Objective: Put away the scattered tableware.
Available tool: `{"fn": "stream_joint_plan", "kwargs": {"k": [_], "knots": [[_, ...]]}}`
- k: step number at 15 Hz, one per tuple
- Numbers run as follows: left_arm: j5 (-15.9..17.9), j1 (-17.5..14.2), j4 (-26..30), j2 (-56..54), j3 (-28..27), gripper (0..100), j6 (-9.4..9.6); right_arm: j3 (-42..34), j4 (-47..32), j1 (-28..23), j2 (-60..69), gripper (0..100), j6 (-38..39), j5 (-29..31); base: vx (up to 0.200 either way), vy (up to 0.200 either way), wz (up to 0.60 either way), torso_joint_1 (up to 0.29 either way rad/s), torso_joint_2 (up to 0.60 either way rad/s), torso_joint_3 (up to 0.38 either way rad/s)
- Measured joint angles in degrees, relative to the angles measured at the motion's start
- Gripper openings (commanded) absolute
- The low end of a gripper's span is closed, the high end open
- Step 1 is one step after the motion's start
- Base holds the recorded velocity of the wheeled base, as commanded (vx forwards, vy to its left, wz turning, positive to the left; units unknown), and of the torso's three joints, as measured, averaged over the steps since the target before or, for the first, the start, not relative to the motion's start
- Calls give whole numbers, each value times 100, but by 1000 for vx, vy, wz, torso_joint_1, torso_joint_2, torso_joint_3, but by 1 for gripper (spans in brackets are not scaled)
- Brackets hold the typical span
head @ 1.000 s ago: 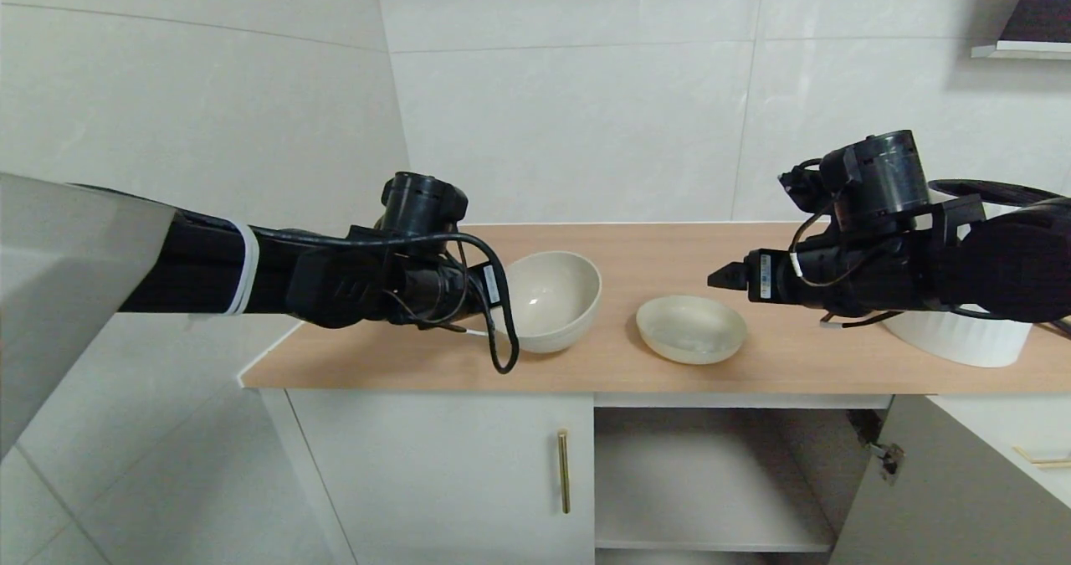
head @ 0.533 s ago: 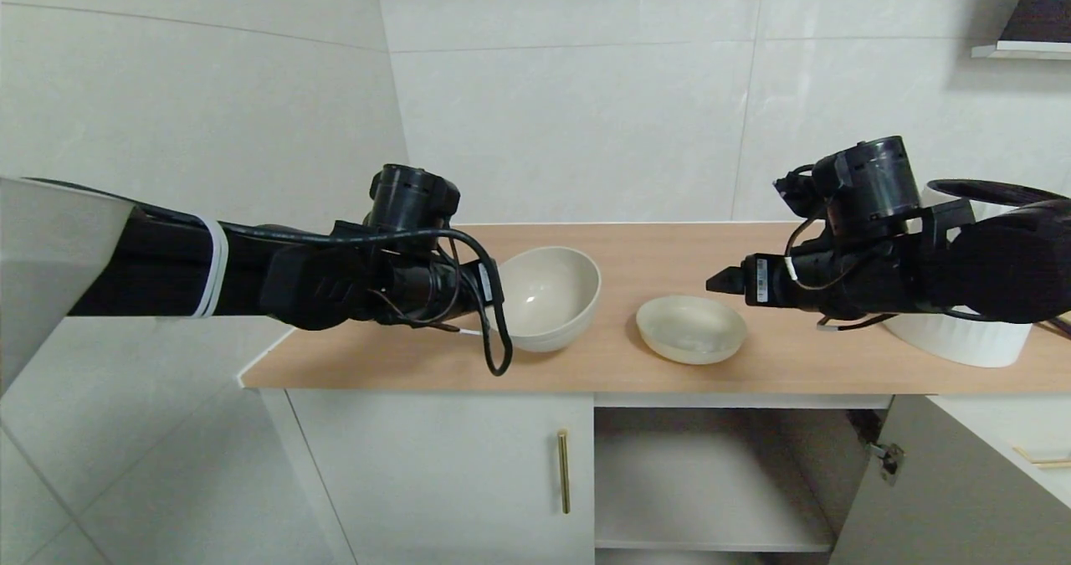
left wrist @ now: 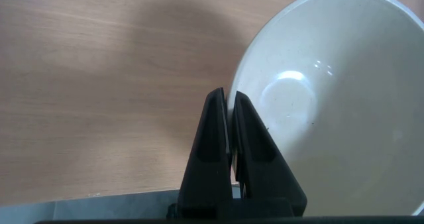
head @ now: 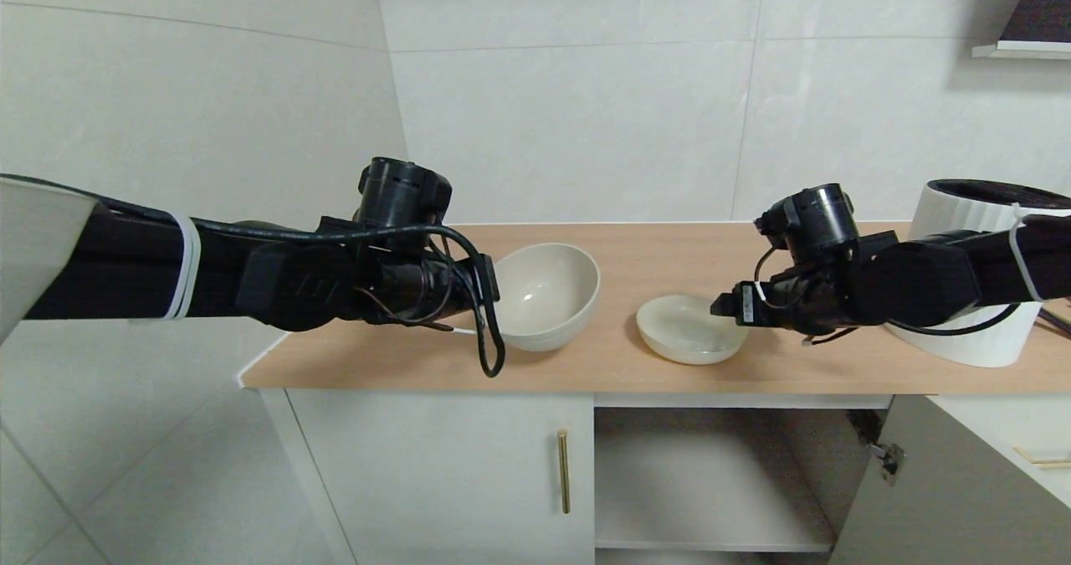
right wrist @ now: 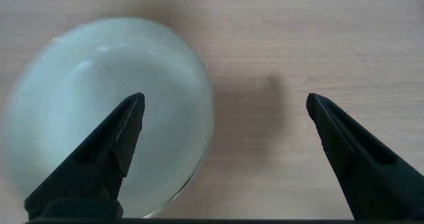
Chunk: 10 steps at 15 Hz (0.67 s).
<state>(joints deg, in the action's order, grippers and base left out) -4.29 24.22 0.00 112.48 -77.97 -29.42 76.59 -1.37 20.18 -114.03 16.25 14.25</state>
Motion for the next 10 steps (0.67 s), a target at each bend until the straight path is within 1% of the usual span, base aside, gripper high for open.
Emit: {"fn": "stream_joint_plan", "kwargs": {"k": [4,5,10], "knots": [[2,2,0,-16,0,0,2,85,0,-78,-254,100,0,0,0,0,0,0,0,0],[0,6,0,-20,0,0,2,85,0,-83,-282,0,0,0,0,0,0,0,0,0],[0,5,0,-22,11,0,-2,83,-2,-69,-344,0,9,-35,0,0,0,0,0,0]]}}
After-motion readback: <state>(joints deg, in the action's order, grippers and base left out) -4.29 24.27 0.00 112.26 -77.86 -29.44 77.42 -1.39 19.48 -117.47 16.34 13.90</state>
